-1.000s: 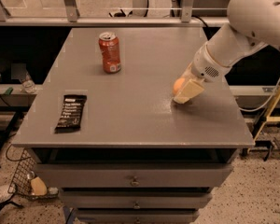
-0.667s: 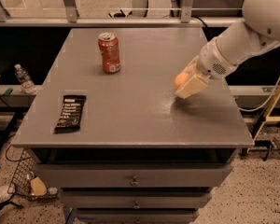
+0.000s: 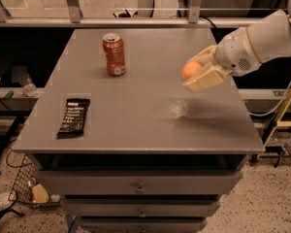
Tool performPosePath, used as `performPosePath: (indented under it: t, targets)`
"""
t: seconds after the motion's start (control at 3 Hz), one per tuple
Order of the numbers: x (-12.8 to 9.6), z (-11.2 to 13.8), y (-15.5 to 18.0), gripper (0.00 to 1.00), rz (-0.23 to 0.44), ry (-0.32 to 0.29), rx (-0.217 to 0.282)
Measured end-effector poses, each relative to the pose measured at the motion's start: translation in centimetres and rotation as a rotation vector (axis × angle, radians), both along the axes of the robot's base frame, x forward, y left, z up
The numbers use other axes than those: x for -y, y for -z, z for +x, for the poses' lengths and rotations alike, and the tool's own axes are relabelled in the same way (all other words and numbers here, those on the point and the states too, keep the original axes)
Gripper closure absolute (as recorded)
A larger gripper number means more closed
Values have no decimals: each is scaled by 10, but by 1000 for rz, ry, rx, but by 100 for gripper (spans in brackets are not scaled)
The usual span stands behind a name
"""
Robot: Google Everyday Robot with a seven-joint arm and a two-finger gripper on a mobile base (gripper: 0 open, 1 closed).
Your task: Pick orange
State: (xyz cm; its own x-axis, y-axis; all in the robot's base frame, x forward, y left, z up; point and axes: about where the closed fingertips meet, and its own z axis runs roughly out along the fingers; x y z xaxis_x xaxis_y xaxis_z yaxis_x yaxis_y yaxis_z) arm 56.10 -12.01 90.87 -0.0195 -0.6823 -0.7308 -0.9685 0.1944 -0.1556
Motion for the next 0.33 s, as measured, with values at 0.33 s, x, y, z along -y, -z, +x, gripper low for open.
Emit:
performPosePath:
  t: [0.33]
  targets:
    - [-2,-3,-11,100,48,-28,22]
